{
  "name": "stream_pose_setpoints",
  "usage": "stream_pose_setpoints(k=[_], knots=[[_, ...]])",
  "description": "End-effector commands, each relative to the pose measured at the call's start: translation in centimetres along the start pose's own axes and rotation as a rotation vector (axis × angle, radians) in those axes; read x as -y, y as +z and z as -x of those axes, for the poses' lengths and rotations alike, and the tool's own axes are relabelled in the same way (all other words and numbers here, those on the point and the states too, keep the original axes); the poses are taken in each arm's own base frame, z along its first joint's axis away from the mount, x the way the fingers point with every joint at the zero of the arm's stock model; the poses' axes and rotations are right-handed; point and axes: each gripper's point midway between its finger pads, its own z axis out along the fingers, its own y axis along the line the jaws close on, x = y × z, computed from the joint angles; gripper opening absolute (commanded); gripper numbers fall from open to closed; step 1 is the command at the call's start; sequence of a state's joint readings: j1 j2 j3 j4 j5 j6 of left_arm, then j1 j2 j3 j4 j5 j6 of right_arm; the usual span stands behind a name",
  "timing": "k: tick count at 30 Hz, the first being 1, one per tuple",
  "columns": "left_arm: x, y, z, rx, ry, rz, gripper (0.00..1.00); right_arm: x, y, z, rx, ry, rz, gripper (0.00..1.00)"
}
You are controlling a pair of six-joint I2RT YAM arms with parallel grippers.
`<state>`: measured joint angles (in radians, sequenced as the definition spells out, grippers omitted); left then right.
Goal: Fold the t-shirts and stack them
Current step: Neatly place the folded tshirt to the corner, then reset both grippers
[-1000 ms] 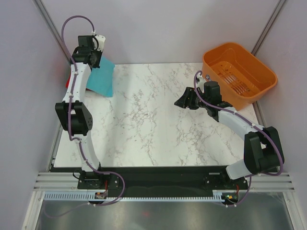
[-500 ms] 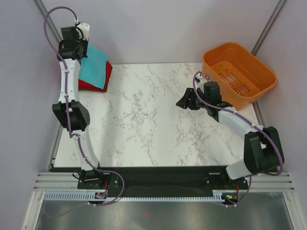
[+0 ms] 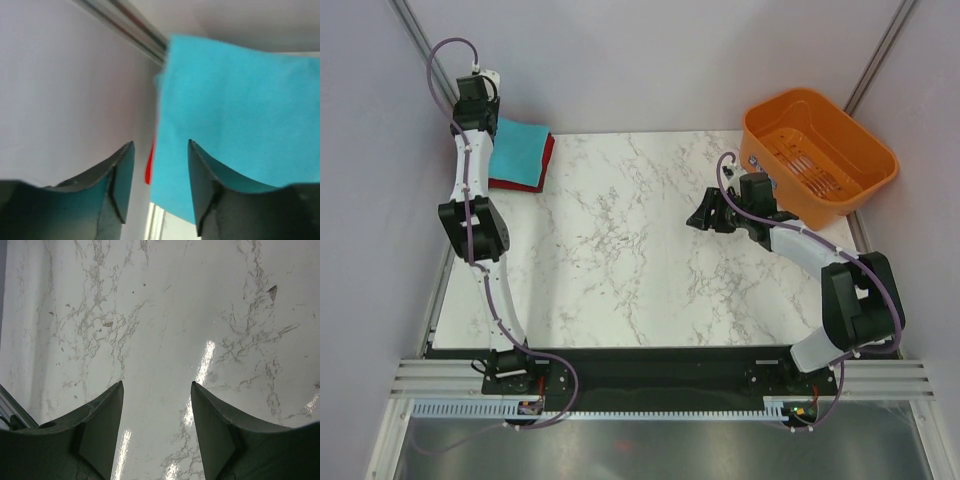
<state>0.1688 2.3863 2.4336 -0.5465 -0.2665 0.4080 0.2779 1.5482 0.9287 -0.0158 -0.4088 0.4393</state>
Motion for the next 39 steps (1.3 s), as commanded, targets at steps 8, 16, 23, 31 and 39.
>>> stream_pose_setpoints(k=[8,16,23,31,39], knots=[[-4.0,-4.8,4.2,0.122,-0.16,0.156,0.66,-1.2,-0.8,2.6,0.057,-0.038,-0.003,0.65],[9.7,-17.9,6.7,0.233,-0.423,-0.602,0.66,-3.4,-3.2,4.0,0.073,-0.015,-0.005,0.75],[18.4,-31.6,2.7,0.208,-0.365,-0.952,0.71,-5.0,-9.1,6.3,0.196,-0.04,-0.08,0.98],[18.7,-44.1,-3.2,0.28,-0.368,-1.151,1.0,-5.8,-15.6,6.7,0.33,-0.001,-0.15,0.98],[19.0,-46.8,-7.2,0.251,-0.423,-1.205,1.0,-6.0,-16.3,4.4,0.305,0.05,-0.11,0.98]])
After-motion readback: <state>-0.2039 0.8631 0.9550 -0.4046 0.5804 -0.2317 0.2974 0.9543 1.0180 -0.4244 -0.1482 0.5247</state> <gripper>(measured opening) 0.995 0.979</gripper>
